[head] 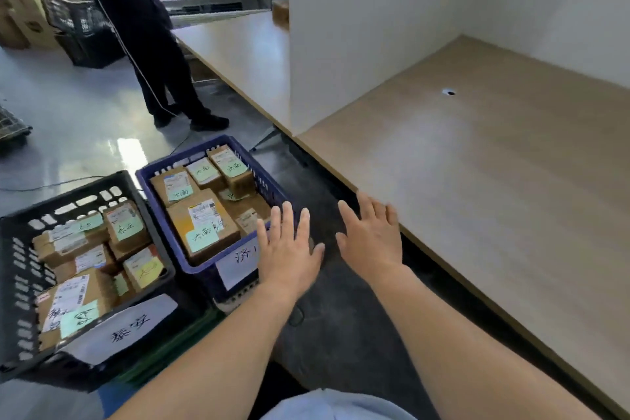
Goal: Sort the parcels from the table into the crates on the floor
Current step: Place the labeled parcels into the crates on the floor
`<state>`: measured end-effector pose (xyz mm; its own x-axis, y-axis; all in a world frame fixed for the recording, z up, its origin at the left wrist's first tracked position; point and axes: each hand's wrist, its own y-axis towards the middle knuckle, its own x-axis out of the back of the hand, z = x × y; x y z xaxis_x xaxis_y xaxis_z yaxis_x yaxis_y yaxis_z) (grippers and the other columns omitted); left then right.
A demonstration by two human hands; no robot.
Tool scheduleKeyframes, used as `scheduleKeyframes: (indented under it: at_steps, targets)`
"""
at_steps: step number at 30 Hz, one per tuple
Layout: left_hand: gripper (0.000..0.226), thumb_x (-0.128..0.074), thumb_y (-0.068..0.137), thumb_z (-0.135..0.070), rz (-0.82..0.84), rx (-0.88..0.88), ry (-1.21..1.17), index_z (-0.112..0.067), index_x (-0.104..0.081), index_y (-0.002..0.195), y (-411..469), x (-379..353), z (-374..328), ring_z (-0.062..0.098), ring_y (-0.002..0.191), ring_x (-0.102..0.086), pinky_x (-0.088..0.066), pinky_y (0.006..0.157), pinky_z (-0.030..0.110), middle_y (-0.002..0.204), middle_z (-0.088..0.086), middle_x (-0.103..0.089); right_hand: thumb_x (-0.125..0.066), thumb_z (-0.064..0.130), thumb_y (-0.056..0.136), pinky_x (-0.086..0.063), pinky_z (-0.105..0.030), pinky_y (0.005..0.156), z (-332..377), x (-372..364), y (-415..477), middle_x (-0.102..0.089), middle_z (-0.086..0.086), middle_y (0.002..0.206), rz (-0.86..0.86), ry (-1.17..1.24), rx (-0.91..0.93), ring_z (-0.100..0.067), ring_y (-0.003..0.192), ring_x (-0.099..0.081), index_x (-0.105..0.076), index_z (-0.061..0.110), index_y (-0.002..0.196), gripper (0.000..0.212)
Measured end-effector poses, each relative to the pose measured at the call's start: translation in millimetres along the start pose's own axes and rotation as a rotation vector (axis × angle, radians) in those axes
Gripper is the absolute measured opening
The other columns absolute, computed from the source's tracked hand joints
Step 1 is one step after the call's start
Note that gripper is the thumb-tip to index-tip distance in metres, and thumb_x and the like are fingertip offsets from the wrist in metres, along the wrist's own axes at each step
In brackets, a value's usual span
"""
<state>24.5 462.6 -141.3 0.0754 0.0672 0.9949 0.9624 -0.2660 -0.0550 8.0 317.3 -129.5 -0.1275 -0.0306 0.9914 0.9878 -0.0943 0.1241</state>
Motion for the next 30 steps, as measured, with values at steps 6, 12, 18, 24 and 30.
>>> scheduleKeyframes:
  at_steps: [6,12,18,24,30]
  targets:
    - [0.072,-0.014,0.096,-0.062,0.029,-0.144,0.004,-0.026,0.018,0.15,16,5,-46,0.028,0.144,0.025,0.019,0.112,0.051,0.158,0.01,0.024,-0.043,0.055,0.093,-0.002,-0.052,0.116,-44,6,-23,-0.004,-0.011,0.16,-0.013,-0.005,-0.175,-0.03,0.146,-0.001,-0.005,0.03,0.151,0.074]
    - [0.074,-0.006,0.091,-0.07,0.123,-0.27,-0.013,-0.031,0.023,0.147,41,-4,-98,0.031,0.141,0.031,0.021,0.109,0.057,0.154,0.011,0.033,-0.035,0.066,0.09,0.008,-0.057,0.112,-93,13,-39,0.008,-0.01,0.16,0.042,-0.079,-0.335,-0.03,0.146,0.008,0.008,0.031,0.151,0.081]
    - [0.077,-0.005,0.088,-0.073,0.154,-0.433,-0.024,-0.033,0.031,0.143,61,-5,-163,0.035,0.139,0.034,0.02,0.107,0.061,0.143,0.011,0.045,-0.028,0.07,0.088,0.011,-0.062,0.109,-153,29,-56,0.007,-0.008,0.16,0.067,-0.17,-0.547,-0.03,0.146,0.009,0.003,0.03,0.152,0.081]
    - [0.077,-0.004,0.086,-0.075,0.186,-0.622,0.013,-0.034,0.037,0.136,75,-9,-214,0.035,0.136,0.038,0.018,0.107,0.063,0.142,0.013,0.047,-0.018,0.073,0.087,0.016,-0.064,0.106,-185,32,-76,0.008,-0.01,0.16,0.06,-0.195,-0.741,-0.031,0.146,0.01,0.004,0.031,0.152,0.08]
    - [0.077,0.0,0.083,-0.075,0.189,-0.814,0.046,-0.033,0.044,0.129,69,-21,-263,0.032,0.129,0.045,0.022,0.106,0.06,0.133,0.011,0.055,-0.017,0.069,0.09,0.011,-0.063,0.109,-208,35,-106,0.003,-0.01,0.16,0.035,-0.191,-0.936,-0.03,0.147,0.005,-0.002,0.029,0.152,0.075]
